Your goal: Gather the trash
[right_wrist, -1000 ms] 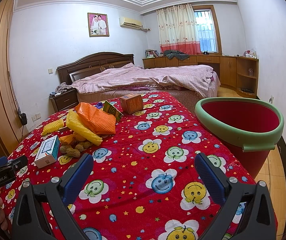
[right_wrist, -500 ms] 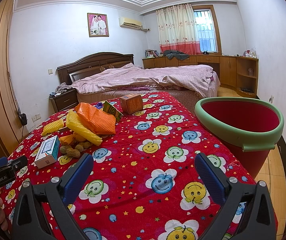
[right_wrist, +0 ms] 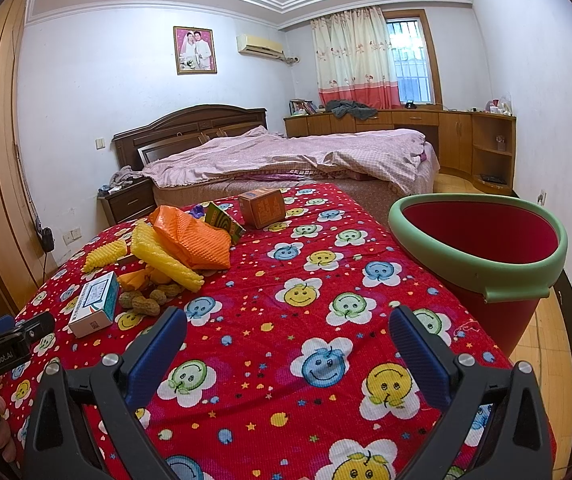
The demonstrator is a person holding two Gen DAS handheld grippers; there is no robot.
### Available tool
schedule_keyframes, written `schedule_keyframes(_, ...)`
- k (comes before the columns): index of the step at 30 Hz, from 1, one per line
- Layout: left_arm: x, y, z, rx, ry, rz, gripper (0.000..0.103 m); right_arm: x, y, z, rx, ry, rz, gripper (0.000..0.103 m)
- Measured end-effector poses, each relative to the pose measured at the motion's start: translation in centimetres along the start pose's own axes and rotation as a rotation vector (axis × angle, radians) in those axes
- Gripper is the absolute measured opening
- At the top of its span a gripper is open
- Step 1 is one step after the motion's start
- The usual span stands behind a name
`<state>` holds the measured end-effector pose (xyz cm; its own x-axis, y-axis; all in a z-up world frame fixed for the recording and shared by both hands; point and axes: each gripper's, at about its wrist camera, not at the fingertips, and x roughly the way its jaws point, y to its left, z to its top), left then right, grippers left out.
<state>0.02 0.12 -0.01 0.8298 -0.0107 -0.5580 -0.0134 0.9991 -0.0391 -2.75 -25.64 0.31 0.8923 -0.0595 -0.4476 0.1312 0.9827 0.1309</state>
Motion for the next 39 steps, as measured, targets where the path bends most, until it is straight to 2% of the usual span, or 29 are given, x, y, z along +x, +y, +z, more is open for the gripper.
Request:
schedule_keyframes(11,0.0,0.0,0.0,-0.001,0.004,-0.003,0.098,0.0,0.0,0.0,0.006,-0.001,-0.006,0.103)
schedule_keyframes(19,0.2,-0.2,0.1,0.007,0.012,0.005,0.098,0.9,0.0,0.2,0.016,0.033,-0.01,0.103)
schedule_keyframes(23,0.6,-0.2,1.2,-0.02,0.049,-0.049,0.098,0.4,-0.2,0.8,0.025,0.067,-0.017,0.103)
schedule_keyframes(32,3.7,-2.7,3.2,0.004,0.205,-0.133,0.098,-0.2,-0.7,2.8,0.034,0.081,-0.015,0.103)
schedule_keyframes(39,7.0,-4.6,3.9,0.037,0.299,-0.116,0.093,0.8,-1.5,3.7,0.084,0.127,0.028,0.103)
